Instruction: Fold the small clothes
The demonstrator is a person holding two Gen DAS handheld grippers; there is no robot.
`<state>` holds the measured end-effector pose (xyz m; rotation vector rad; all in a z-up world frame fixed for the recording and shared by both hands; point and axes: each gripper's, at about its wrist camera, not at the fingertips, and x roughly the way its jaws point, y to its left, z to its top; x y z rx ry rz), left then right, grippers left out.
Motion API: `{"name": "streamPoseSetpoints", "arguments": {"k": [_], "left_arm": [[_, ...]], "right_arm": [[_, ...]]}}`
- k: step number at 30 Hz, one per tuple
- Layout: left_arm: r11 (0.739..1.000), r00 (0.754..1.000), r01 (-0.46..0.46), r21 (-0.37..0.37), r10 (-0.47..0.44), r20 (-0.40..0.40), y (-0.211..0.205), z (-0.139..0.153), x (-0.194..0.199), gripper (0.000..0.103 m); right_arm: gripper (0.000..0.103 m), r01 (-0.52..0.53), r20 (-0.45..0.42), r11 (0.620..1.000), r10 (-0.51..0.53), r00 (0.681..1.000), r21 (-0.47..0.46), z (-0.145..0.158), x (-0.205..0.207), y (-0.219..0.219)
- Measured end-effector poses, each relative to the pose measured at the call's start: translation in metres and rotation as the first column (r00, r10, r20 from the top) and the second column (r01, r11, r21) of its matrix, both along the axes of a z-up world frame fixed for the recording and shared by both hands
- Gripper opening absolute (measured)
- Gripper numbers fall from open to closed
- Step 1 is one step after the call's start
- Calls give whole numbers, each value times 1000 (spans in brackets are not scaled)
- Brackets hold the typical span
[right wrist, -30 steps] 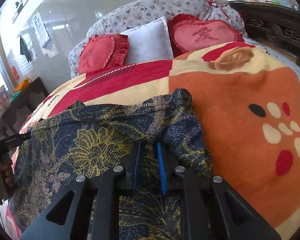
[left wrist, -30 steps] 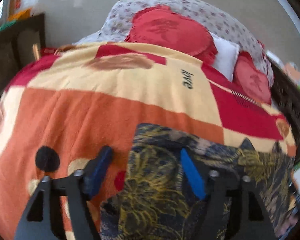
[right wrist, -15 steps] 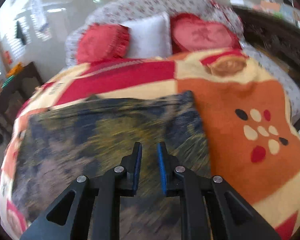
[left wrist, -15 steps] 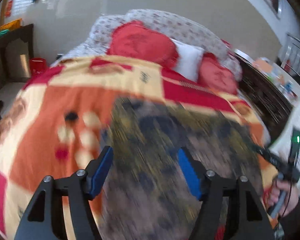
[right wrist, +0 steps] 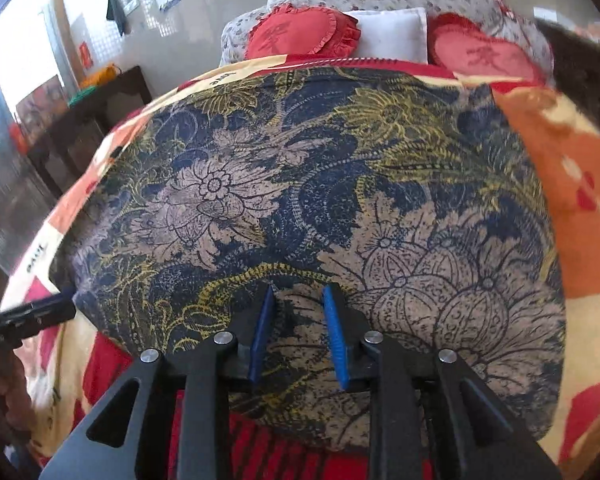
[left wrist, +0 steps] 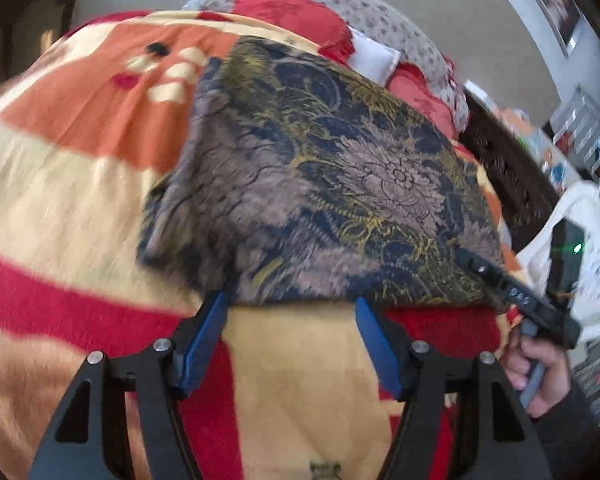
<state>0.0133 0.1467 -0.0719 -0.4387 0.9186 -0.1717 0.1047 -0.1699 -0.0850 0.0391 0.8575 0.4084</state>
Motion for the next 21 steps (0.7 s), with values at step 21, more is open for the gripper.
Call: {"name": "streamPoseSetpoints", "arguments": {"k": [21], "left_arm": [[900,960,-263,-347,281,1,44,-8,31,87]], "right_arm": [[0,5,25,998,-3,1000,-67,1,-1,5]]}}
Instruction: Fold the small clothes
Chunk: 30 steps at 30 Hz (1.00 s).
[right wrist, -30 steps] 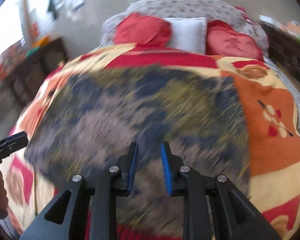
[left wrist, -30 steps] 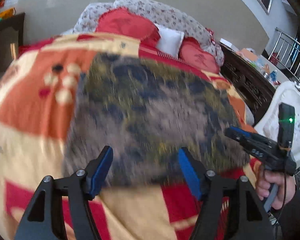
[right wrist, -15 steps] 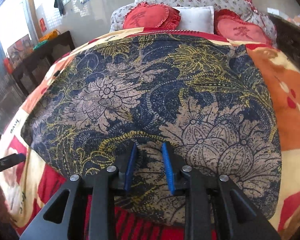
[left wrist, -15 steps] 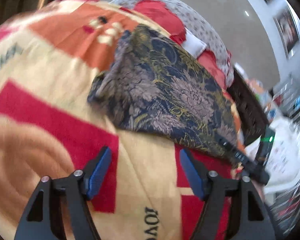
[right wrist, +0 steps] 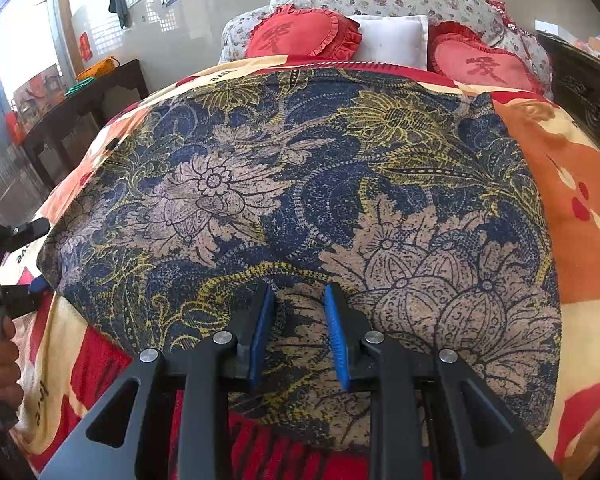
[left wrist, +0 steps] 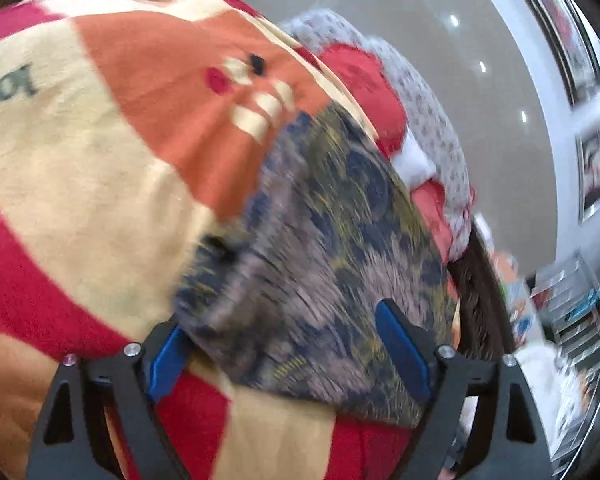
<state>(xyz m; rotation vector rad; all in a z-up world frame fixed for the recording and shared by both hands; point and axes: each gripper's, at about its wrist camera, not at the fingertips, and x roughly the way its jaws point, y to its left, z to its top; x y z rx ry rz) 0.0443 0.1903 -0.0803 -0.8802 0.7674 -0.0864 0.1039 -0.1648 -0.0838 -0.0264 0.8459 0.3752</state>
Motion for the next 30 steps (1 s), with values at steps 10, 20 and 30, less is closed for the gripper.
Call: {"name": "streamPoseSetpoints", "arguments": {"k": [10,20,30], "left_arm": [[998,998,-57,3,57,-18,27,-10,5,41],[874,993,-75,480,23,114,-31,39,-14,10],[772,959,-2,635,-178,219,-90,67,-10,10]], "right_arm": [[0,2,-1,1000,-2,1000,2,0,0,0],[7,-100,-46,983,109,993,154,84,56,65],[13,-217,-394,875,400,827,432,68,183,213]]}}
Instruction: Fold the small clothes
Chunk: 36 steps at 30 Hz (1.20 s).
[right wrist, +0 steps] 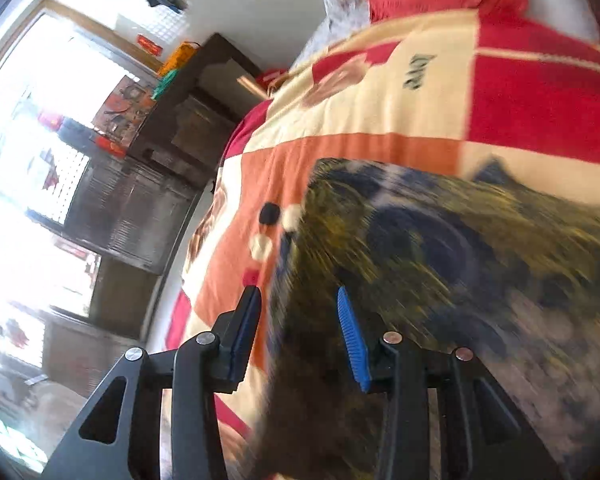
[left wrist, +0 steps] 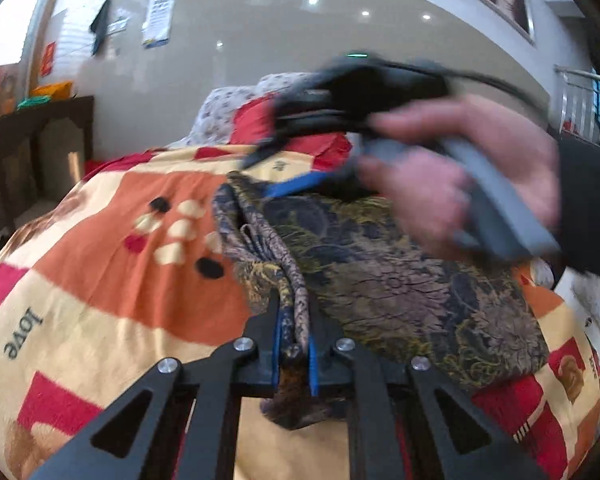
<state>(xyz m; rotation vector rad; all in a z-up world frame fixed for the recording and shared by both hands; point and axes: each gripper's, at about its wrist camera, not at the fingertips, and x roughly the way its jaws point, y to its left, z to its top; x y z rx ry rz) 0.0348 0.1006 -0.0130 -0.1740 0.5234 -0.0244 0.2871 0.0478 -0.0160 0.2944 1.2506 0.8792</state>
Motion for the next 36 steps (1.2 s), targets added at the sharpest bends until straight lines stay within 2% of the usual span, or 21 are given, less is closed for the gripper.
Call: {"name": "streamPoseSetpoints", "arguments": {"k": [2,5,8,12,14,16,20,25,32,36], "left_arm": [[1000,1000,27,-3,-27,10,-6,3,3,10],[999,999,47,-1,-47,22,-12,6,5,10],[999,999,44,-17,-44,19,-11,6,5,10],[999,999,43,-15,-43,11,-12,6,3,10],[999,999,40,-9,-40,10,-12,8,2,10],[999,999,51,-6,-51,12,-13,12,0,9],[996,996,89,-7,-89,27,-26,26,-6,9],[980,979,200,-14,-199,46,-73,46,-7,9],[911,910,413,-23,-411,49,-176,68,-2,9],[862,863,505,-36,-504,29,-238,70,8,9]], "right_arm": [[13,-42,-20,998,41,999,-52,-2,7,23],[13,-87,-2,990,87,996,-111,0,7,42],[13,-102,56,971,117,992,-217,2,3,53],[12,-111,67,937,141,988,-330,-9,5,61],[0,-117,100,923,164,981,-366,-7,2,61],[0,-112,113,929,161,980,-353,-3,-1,56],[0,-60,143,952,107,984,-300,20,0,13],[0,13,178,958,40,983,-285,52,-2,-66],[0,134,218,944,-69,974,-302,83,-8,-210],[0,192,218,923,-123,968,-334,82,-3,-271]]}}
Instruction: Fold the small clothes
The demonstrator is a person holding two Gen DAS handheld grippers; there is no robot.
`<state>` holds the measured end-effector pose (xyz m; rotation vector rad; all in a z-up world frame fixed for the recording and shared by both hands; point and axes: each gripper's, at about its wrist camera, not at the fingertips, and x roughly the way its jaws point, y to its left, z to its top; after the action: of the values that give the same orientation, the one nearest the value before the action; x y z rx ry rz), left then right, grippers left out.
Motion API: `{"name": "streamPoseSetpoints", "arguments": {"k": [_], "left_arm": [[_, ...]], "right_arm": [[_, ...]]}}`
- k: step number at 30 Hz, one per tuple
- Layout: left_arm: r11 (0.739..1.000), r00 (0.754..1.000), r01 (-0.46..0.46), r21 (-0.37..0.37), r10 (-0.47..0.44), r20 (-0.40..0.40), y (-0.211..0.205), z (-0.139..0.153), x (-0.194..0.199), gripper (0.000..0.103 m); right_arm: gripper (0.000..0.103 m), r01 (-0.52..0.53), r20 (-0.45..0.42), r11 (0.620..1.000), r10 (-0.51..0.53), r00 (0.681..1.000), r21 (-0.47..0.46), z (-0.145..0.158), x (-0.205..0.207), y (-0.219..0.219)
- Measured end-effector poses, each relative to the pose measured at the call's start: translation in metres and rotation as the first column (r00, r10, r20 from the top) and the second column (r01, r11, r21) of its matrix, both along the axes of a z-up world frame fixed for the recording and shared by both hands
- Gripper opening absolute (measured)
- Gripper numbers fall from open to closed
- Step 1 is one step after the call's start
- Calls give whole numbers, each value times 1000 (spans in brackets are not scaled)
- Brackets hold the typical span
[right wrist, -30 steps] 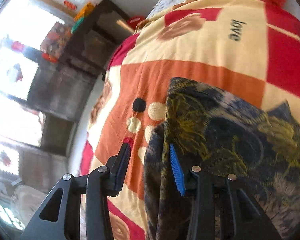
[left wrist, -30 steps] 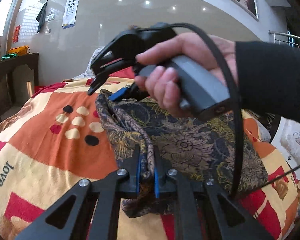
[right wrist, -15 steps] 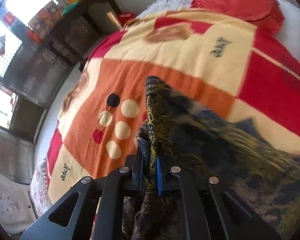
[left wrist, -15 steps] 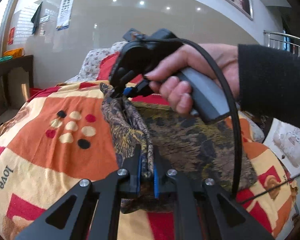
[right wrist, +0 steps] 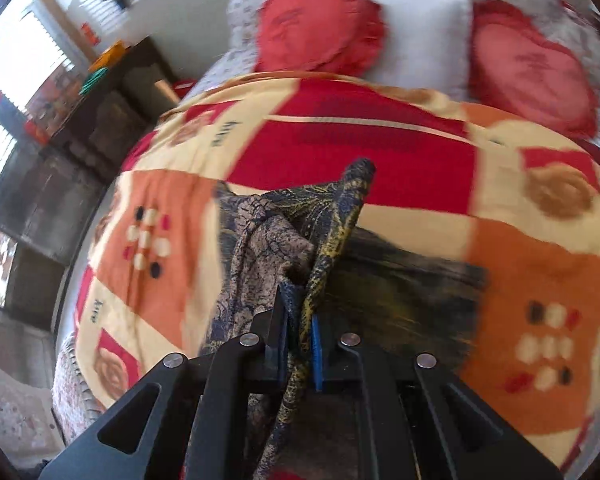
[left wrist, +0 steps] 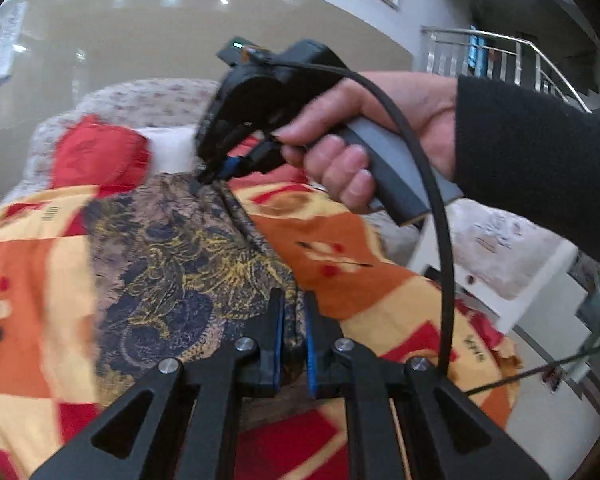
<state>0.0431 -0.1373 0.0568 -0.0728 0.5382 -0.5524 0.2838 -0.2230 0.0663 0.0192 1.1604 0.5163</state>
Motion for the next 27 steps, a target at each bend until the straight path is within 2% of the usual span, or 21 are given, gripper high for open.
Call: {"name": "streamPoseSetpoints", "arguments": {"k": [3,7,11,13,14,15,18,19,20,22,23,24,25,26,27], "left_arm": [[999,999,35,11,-35,-32,-34,-10,12,9],[998,992,50,33,-46,-117,-59,-39,32,9],[993,965,108,57,-91,-248,-72,-71,37,12],[991,956,128,38,-113,-271,-65,-74,23,20],[990,952,136,33,-121,-282,-59,-72,14,24],[990,950,140,24,-127,-284,-53,-69,8,28],[992,956,125,-7,-122,-265,-24,-52,-9,31],[995,965,102,-13,-102,-241,-9,-42,-13,32],[997,974,72,-11,-73,-214,4,-34,-14,33],[1000,987,-10,1,10,-158,32,-24,-10,35],[999,988,-51,10,52,-149,43,-24,-5,34],[995,979,-98,24,101,-174,54,-29,7,32],[992,969,-123,31,127,-213,61,-36,18,16],[988,952,-148,43,154,-263,63,-47,29,9],[984,930,-162,72,177,-323,66,-64,39,7]], "right_arm": [[0,31,-14,999,-31,999,-22,-14,7,-31],[0,57,-30,997,-58,998,-48,-52,18,-50],[0,143,-47,988,-145,988,-53,-96,27,-66],[0,185,-76,982,-183,980,28,-101,26,-78],[0,218,-71,971,-211,975,101,-96,22,-90],[0,240,-55,960,-234,971,144,-89,19,-98],[0,284,45,920,-307,951,271,-56,-7,-127],[0,268,71,920,-300,951,287,-48,-16,-128],[0,207,119,937,-248,961,282,-36,-31,-123],[0,89,192,978,-126,973,191,-27,-60,-101],[0,2,225,993,-29,974,119,-28,-81,-81],[0,-36,239,997,18,971,73,-32,-96,-68],[0,-64,240,998,56,969,28,-40,-112,-56],[0,-87,226,996,88,970,-14,-54,-126,-42],[0,-94,217,995,100,971,-37,-66,-135,-38]]}}
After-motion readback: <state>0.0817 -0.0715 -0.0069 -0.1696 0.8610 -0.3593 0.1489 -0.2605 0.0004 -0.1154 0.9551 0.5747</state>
